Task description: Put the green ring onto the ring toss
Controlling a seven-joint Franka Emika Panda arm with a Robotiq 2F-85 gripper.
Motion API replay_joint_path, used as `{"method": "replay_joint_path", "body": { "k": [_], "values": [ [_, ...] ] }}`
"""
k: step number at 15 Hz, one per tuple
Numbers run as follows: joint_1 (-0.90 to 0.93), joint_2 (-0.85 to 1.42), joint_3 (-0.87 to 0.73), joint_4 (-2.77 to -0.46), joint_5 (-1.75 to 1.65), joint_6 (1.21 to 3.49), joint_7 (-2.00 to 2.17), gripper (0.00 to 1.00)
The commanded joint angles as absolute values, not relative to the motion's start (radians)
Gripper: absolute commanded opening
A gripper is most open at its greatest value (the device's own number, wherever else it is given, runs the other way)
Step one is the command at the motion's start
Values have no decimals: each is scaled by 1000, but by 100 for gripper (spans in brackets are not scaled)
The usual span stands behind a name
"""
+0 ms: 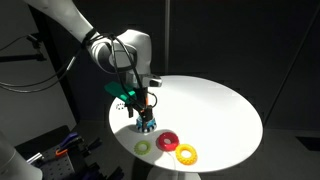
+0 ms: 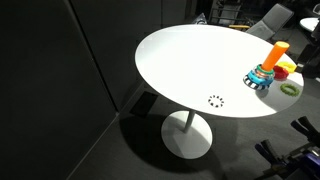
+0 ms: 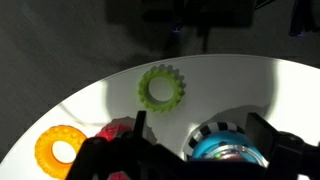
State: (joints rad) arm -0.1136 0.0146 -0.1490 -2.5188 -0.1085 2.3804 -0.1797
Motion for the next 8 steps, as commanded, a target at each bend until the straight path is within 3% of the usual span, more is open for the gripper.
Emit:
{"method": "replay_joint_path", "body": {
  "k": [1,8],
  "values": [
    [-133,75,-152,-2487,-97,2412,-213,100],
    [-161,142,-160,-2488,-104,2446,-239,100]
  ]
}}
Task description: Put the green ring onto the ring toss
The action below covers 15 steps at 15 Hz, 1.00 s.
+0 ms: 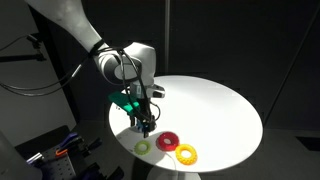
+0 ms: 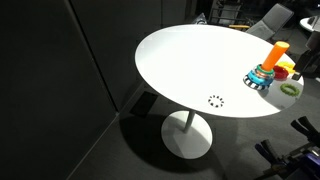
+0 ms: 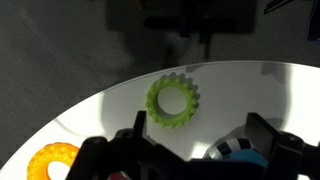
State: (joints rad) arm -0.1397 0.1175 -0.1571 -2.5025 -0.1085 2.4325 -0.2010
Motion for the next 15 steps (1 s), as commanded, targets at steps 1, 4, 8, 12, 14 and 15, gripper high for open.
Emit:
{"method": "replay_joint_path", "body": {
  "k": [1,4,8,12,14,15],
  "values": [
    [-165,148,-162,-2490,-106,2455,-243,100],
    [-175,173,-162,-2496,-106,2485,-259,100],
    [-181,207,-161,-2500,-112,2540,-265,100],
    [-182,244,-157,-2502,-113,2602,-270,100],
    [-183,259,-154,-2503,-111,2624,-272,100],
    [-184,264,-153,-2504,-111,2637,-274,100]
  ]
}}
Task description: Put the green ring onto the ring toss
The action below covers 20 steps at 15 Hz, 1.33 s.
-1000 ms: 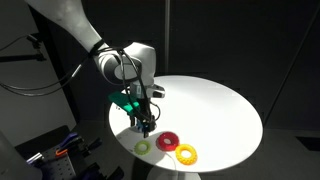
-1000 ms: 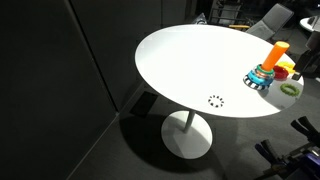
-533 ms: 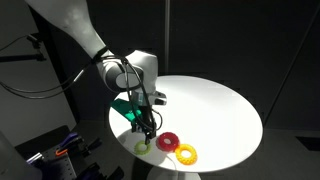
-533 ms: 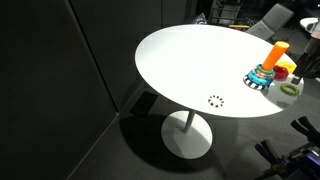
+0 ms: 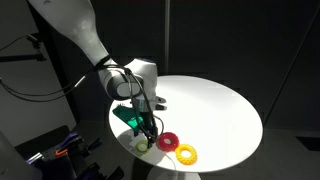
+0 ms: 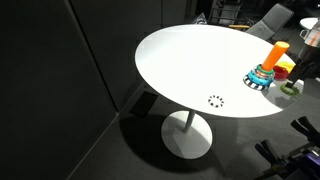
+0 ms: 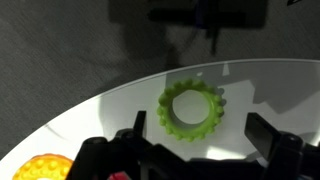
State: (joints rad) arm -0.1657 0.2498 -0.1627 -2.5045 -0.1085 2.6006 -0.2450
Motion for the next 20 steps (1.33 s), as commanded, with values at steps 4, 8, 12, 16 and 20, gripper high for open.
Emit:
{"method": "replay_joint_path", "body": {
  "k": [4,8,12,16,20],
  "values": [
    [-191,283,-144,-2510,-102,2677,-294,100],
    [-195,296,-141,-2514,-103,2706,-309,100],
    [-201,308,-138,-2514,-102,2721,-319,100],
    [-209,321,-135,-2512,-101,2732,-325,100],
    [-219,329,-129,-2513,-97,2742,-335,75]
  ]
}}
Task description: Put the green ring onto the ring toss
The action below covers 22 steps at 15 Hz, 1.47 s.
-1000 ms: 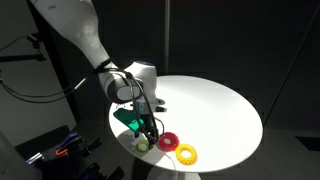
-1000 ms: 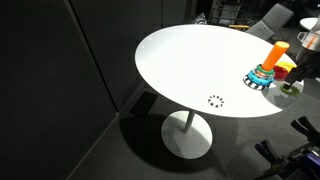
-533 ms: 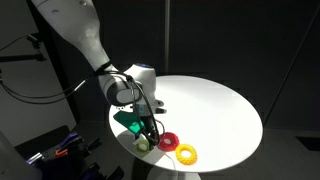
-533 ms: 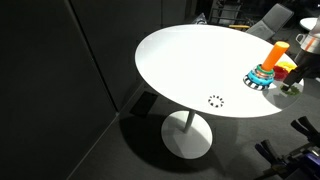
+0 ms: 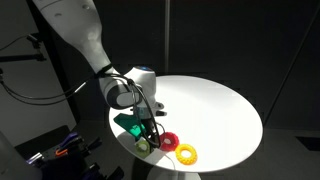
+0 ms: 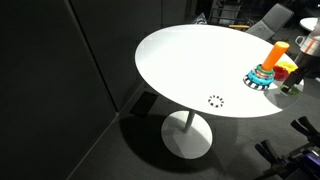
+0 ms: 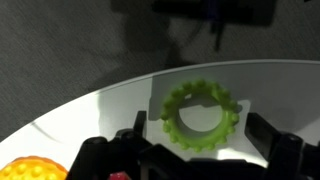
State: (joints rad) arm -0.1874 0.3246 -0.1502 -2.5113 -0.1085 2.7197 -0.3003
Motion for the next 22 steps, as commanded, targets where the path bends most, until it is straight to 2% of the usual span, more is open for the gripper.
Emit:
{"method": "replay_joint_path", "body": {
  "k": [1,4,11,22],
  "values": [
    [-220,330,-129,-2513,-98,2745,-336,72],
    [-223,332,-126,-2511,-95,2743,-334,49],
    [-218,284,-139,-2503,-109,2654,-314,49],
    [-200,138,-155,-2418,-114,2348,-295,49]
  ]
}}
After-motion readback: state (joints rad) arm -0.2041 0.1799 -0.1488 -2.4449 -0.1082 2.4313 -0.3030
